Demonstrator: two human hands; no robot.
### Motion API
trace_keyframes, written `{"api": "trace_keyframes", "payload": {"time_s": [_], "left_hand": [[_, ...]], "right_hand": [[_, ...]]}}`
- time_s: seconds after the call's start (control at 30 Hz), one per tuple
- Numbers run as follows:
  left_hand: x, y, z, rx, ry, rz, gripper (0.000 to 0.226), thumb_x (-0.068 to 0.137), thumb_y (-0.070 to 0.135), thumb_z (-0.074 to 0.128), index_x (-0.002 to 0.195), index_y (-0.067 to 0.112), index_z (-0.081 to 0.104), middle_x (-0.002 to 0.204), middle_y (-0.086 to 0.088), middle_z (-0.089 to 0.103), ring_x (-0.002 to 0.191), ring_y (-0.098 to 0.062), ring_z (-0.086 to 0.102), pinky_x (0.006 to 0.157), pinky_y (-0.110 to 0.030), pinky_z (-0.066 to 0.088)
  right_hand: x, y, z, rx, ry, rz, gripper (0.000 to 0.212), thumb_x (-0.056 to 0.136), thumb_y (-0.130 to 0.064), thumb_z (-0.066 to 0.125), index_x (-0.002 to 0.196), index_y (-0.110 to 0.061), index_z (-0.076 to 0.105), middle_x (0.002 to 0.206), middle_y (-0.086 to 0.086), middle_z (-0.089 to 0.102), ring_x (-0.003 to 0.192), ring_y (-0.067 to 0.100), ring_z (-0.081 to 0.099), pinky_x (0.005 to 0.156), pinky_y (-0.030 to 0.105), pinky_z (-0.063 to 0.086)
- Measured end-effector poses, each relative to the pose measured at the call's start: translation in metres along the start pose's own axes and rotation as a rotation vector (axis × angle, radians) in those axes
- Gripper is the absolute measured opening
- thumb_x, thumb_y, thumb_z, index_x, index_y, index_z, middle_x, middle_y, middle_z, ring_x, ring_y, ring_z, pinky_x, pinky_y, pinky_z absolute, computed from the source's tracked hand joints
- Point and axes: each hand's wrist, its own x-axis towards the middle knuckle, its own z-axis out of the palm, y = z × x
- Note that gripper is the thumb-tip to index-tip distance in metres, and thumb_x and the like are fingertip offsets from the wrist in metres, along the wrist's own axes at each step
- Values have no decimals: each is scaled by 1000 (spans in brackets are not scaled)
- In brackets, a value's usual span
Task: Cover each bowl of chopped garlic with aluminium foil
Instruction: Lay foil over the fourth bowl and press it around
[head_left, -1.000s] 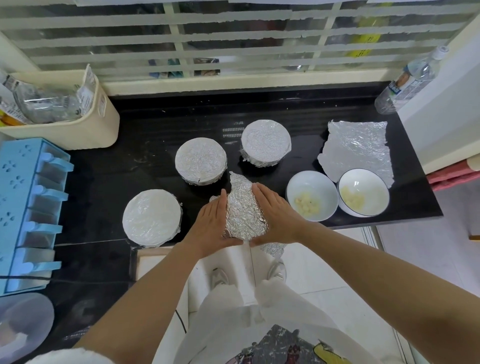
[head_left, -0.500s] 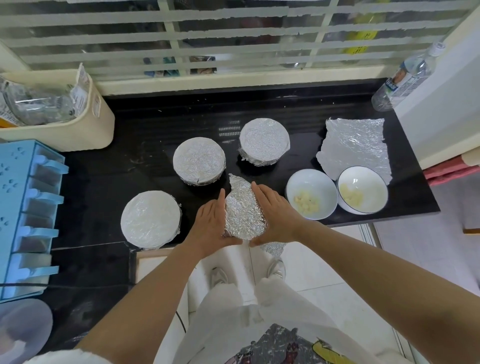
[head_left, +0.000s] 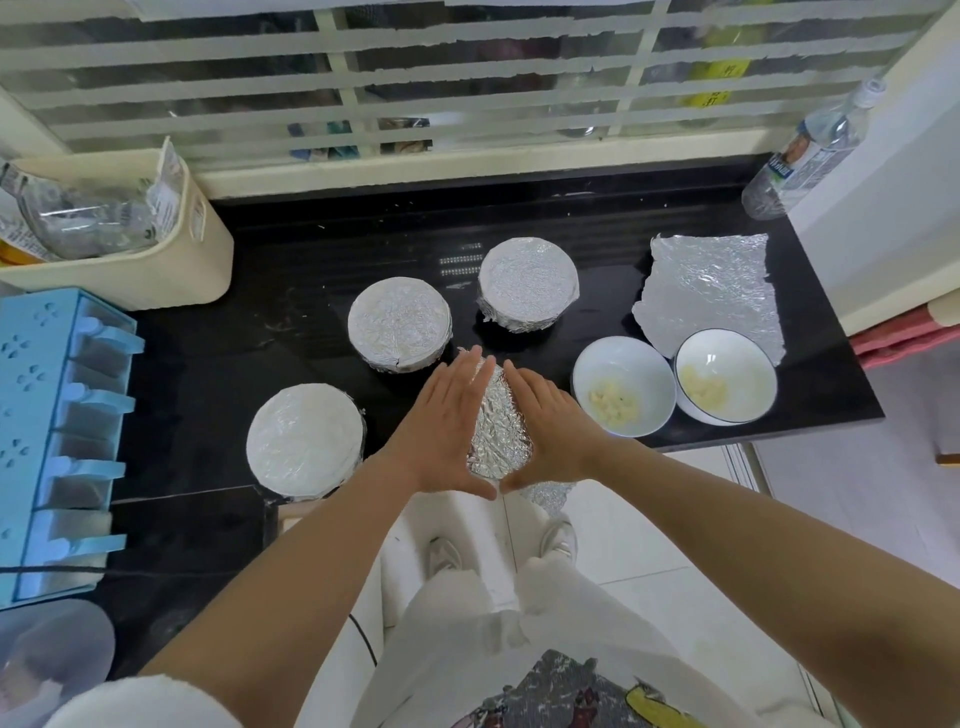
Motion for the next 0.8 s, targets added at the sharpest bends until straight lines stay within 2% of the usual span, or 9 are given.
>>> {"api": "trace_keyframes", "payload": {"time_s": [0.1, 0.23, 0.43, 0.53, 0.63, 0.73, 0.8], "left_hand": [[8, 0, 2, -28, -80, -40, 149, 52, 78, 74, 152, 15, -17, 161, -9, 10, 150, -25, 13, 121, -45, 16], [2, -7, 7, -106, -100, -125, 152, 52, 69, 81, 153, 6, -14, 155, -11, 21, 142, -25, 25, 119, -34, 15], [0, -12, 11, -104, -84, -141, 152, 52, 72, 80, 154, 3, -10, 150, -13, 28, 137, -27, 29, 114, -38, 22], [1, -12, 12, -112, -79, -135, 151, 52, 72, 80, 154, 5, -9, 151, -12, 26, 139, -26, 28, 115, -39, 22], [-1, -14, 13, -122, -72, -129, 151, 49, 74, 78, 152, 13, -13, 158, -13, 13, 147, -28, 14, 121, -42, 17], [-3, -15, 10, -58, -46, -164, 151, 44, 88, 65, 154, 13, -8, 160, -13, 7, 149, -29, 9, 122, -45, 13], [-6, -15, 7, -42, -41, -199, 154, 41, 95, 53, 155, 14, -11, 161, -14, -2, 150, -30, 1, 122, -44, 5]], "right_hand": [[0, 0, -1, 23, 3, 9, 148, 52, -72, 78, 152, -15, -15, 160, 3, 1, 146, 25, 12, 119, 38, 17], [2, 1, 2, 29, -2, 26, 149, 49, -72, 79, 152, -17, -14, 160, 2, 5, 145, 24, 14, 120, 41, 19], [4, 2, 6, 30, 9, 27, 148, 48, -72, 79, 153, -16, -11, 159, 4, 8, 145, 25, 16, 119, 42, 21], [4, 2, 6, 38, 17, 26, 148, 48, -72, 79, 153, -16, -10, 158, 4, 10, 144, 25, 18, 119, 43, 22], [4, 1, 4, 51, 17, 22, 147, 50, -71, 79, 153, -17, -11, 159, 3, 9, 145, 25, 17, 120, 41, 20], [4, -2, 3, 56, 12, 14, 145, 52, -71, 78, 152, -18, -13, 159, 1, 5, 145, 24, 13, 119, 39, 16], [5, -3, 3, 58, 7, 17, 145, 53, -72, 77, 151, -20, -15, 160, 0, 2, 146, 24, 11, 119, 38, 15]]}}
